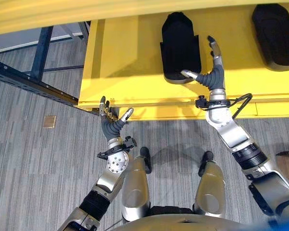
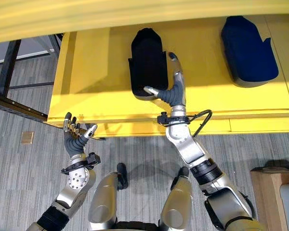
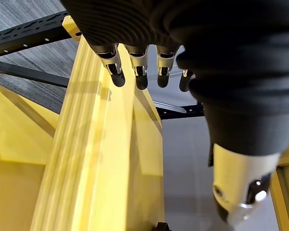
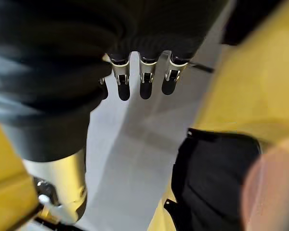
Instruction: Move parts from the plastic box to the shelf.
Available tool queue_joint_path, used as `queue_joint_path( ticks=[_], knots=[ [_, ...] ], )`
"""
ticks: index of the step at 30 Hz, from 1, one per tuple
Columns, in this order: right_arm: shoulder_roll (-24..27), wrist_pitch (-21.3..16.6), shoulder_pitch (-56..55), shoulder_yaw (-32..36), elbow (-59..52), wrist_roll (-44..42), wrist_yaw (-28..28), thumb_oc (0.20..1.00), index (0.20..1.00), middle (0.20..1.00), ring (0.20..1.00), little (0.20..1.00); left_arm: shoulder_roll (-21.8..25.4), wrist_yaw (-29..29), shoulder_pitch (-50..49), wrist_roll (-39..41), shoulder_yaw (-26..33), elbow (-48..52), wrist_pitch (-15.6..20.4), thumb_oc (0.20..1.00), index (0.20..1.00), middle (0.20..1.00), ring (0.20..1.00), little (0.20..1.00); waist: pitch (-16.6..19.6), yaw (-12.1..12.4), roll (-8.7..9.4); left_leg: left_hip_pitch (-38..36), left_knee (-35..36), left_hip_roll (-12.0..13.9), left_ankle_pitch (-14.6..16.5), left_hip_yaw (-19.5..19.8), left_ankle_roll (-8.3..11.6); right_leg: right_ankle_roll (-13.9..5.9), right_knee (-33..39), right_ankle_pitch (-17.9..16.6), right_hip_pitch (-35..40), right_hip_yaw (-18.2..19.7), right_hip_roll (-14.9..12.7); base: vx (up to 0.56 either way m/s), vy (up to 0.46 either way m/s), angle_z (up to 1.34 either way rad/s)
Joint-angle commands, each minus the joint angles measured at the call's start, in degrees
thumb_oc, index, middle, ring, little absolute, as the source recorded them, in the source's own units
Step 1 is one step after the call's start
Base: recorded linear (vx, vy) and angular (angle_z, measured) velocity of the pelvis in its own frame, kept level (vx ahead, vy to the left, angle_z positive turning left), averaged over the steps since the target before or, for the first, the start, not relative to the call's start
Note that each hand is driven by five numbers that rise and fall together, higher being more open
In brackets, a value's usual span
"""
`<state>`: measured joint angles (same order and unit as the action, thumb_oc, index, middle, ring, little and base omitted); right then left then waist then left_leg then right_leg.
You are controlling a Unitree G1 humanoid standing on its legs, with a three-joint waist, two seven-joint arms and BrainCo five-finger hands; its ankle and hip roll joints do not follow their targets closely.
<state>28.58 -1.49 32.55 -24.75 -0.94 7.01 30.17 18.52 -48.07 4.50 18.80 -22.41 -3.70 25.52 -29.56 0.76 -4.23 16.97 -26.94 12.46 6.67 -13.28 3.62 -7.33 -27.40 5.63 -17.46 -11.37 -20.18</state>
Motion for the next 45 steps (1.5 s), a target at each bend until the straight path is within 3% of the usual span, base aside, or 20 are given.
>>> queue_joint_path(
  ticks=[1, 6, 9, 12, 17, 24, 28, 36, 45],
  knots=[
    [0.7, -4.0, 0.6, 0.3, -6.8, 5.0, -3.3, 1.000, 1.000, 1.000, 1.000, 1.000, 2.2, -1.8, -0.8, -2.0, 1.3, 5.1, 3.7, 1.000, 1.000, 1.000, 1.000, 1.000, 0.1, 0.5, 1.83, -4.3, -1.4, 1.2, 3.7, -5.7, -2.59, 1.10, -1.6, 0.2, 1.6, -4.4, -0.2, -0.03, -0.026, -0.07],
    [4.8, -8.6, -0.6, -1.1, -11.7, 8.6, -5.0, 1.000, 1.000, 1.000, 1.000, 1.000, 2.7, -1.5, -0.4, -1.8, 2.3, 4.5, 4.2, 1.000, 1.000, 1.000, 1.000, 1.000, -0.2, 0.3, 2.58, -3.9, -1.2, 1.7, 3.4, -6.0, -2.48, 0.70, -1.3, 0.1, 1.4, -4.4, 0.1, -0.03, -0.027, -0.03],
    [8.1, -15.1, -0.6, -1.3, -15.1, 13.7, -5.9, 1.000, 1.000, 1.000, 1.000, 1.000, 3.2, -1.7, -0.5, -2.0, 2.6, 4.7, 4.1, 1.000, 1.000, 1.000, 1.000, 1.000, -0.2, 0.4, 2.93, -3.6, -1.0, 1.8, 3.3, -6.1, -2.35, 0.44, -0.9, 0.2, 1.4, -4.6, 0.4, -0.04, -0.043, -0.04],
    [10.9, -18.3, -0.1, -2.8, -17.2, 11.8, -12.1, 1.000, 1.000, 1.000, 1.000, 1.000, 3.7, -2.0, -0.7, -2.6, 3.1, 3.8, 5.0, 1.000, 1.000, 1.000, 1.000, 1.000, -0.2, 0.7, 3.18, -3.2, -1.5, 2.0, 3.6, -6.0, -2.37, 0.34, -1.0, 0.4, 1.4, -4.8, 0.5, -0.03, -0.037, -0.03],
    [15.5, -20.4, 2.5, -7.9, -19.0, 8.5, -21.2, 1.000, 1.000, 1.000, 1.000, 1.000, 4.8, -0.2, -1.0, -2.6, 3.9, 2.7, 6.1, 1.000, 1.000, 1.000, 1.000, 1.000, -0.2, 1.8, 3.86, -3.0, -2.3, 2.2, 4.2, -5.5, -2.49, 0.26, -0.6, 0.7, 2.2, -5.3, 1.0, -0.01, -0.050, 0.00],
    [18.2, -20.4, 6.9, -12.4, -18.9, 3.6, -25.7, 1.000, 1.000, 1.000, 1.000, 1.000, 5.7, 0.3, -0.8, -3.4, 3.4, 2.8, 5.7, 1.000, 1.000, 1.000, 1.000, 1.000, -0.2, 3.3, 4.40, -2.4, -3.0, 2.3, 4.4, -4.6, -2.63, 0.25, -0.7, 0.8, 2.8, -6.2, 1.2, 0.00, -0.036, 0.01],
    [17.9, -19.9, 7.5, -14.2, -20.0, 0.8, -33.0, 1.000, 1.000, 1.000, 1.000, 1.000, 5.8, 0.3, -1.0, -3.6, 3.3, 2.9, 5.6, 1.000, 1.000, 1.000, 1.000, 1.000, -0.2, 3.8, 4.54, -2.1, -3.3, 2.2, 4.5, -4.3, -2.62, 0.37, -0.9, 1.1, 2.9, -6.4, 1.3, 0.01, -0.007, 0.07],
    [19.6, -13.4, 7.4, -17.7, -15.8, 0.8, -38.1, 1.000, 1.000, 1.000, 1.000, 1.000, 6.0, 1.0, -1.2, -4.1, 3.4, 1.5, 6.0, 1.000, 1.000, 1.000, 1.000, 1.000, -0.1, 4.4, 5.32, -1.9, -3.8, 2.3, 4.7, -4.1, -2.60, 0.48, -1.1, 1.3, 3.3, -6.8, 1.5, 0.01, -0.009, 0.01],
    [23.0, -8.9, 5.0, -17.0, -12.3, 8.1, -31.6, 1.000, 1.000, 1.000, 1.000, 1.000, 5.9, 0.4, -1.7, -4.8, 3.6, 1.2, 6.1, 1.000, 1.000, 1.000, 1.000, 1.000, -0.2, 3.6, 5.87, -1.6, -4.2, 2.7, 4.8, -4.3, -2.46, 0.49, -1.5, 1.4, 2.7, -6.5, 1.8, 0.00, 0.000, 0.00]
  ],
)
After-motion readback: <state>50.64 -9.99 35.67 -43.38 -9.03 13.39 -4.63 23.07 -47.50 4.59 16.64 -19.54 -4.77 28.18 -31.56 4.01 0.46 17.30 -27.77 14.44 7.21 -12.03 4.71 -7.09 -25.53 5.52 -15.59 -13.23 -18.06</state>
